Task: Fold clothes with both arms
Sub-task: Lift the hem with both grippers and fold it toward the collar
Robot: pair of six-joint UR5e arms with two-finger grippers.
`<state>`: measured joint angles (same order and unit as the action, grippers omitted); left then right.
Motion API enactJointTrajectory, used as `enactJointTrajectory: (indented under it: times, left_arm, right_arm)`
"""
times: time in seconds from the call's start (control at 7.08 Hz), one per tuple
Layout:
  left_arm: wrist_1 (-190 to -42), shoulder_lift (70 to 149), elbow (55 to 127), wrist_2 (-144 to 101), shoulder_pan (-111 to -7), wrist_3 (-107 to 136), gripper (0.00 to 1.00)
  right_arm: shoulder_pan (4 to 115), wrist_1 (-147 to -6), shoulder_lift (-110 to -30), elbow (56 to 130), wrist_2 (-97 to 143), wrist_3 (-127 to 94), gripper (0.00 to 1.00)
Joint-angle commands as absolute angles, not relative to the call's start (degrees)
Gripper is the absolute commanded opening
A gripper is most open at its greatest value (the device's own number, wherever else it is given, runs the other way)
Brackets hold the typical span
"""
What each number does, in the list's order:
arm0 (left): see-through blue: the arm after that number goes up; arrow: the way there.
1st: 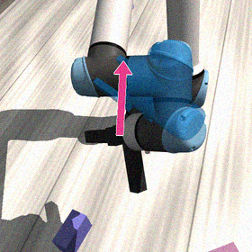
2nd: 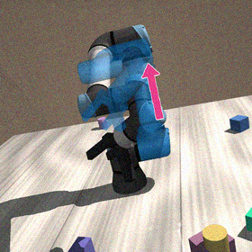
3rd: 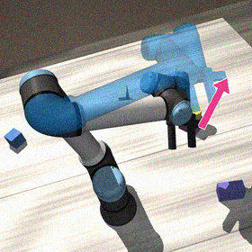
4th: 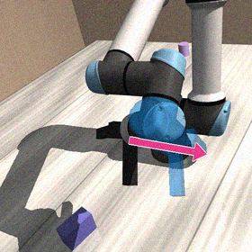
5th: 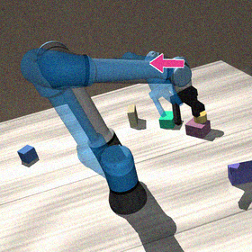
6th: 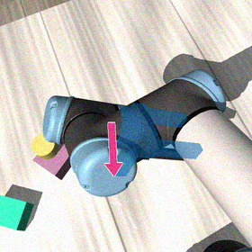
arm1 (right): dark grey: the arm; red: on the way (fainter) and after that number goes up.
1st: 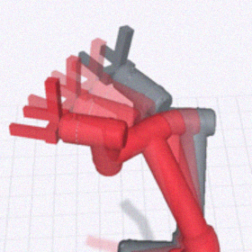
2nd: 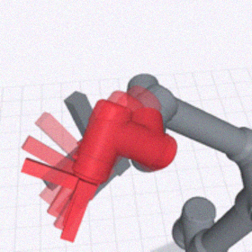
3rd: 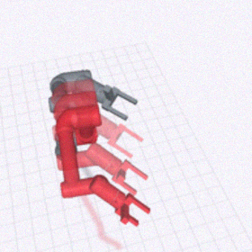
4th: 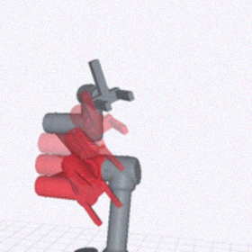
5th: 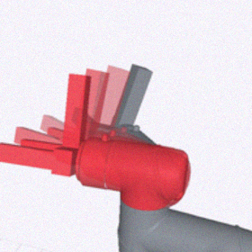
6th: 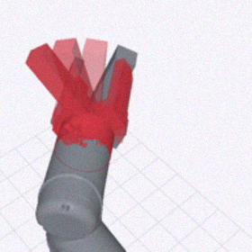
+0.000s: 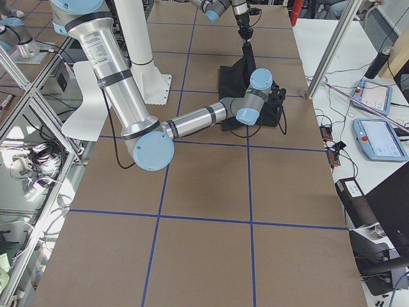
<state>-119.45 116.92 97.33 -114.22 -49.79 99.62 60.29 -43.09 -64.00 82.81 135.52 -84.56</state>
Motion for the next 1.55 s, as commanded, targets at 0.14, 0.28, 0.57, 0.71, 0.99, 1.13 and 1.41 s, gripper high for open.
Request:
enactJointTrajectory:
  times: [0.14,0.28,0.57,0.71,0.99,1.13,1.41]
  left_arm:
    - [-127.0,120.5,85.8,-111.4,-50.1,100.0,0.0]
    - [-132.4,121.8,79.8,-110.7,-50.1,100.2,0.0]
    - [-133.9,122.4,76.6,-109.4,-50.2,100.1,0.0]
    - [-133.9,122.5,76.3,-108.6,-50.1,100.1,0.0]
    - [-133.8,124.2,76.1,-108.6,-50.1,100.7,0.0]
    - [-133.8,125.0,76.1,-108.6,-50.1,103.0,0.0]
    - [-133.6,125.8,76.1,-108.6,-49.8,105.6,0.0]
  right_arm:
    - [57.8,-43.1,-60.3,77.5,132.2,-84.3,0.0]
    - [56.8,-43.1,-60.0,76.5,130.3,-84.3,0.0]
    - [56.8,-43.0,-59.9,74.5,129.8,-84.3,0.0]
    - [56.9,-43.1,-59.9,73.6,128.7,-84.3,0.0]
    - [56.8,-43.2,-57.1,72.1,128.0,-84.6,0.0]
    - [56.8,-43.3,-56.1,71.4,128.0,-84.6,0.0]
    - [56.7,-43.3,-55.4,71.4,128.1,-84.8,0.0]
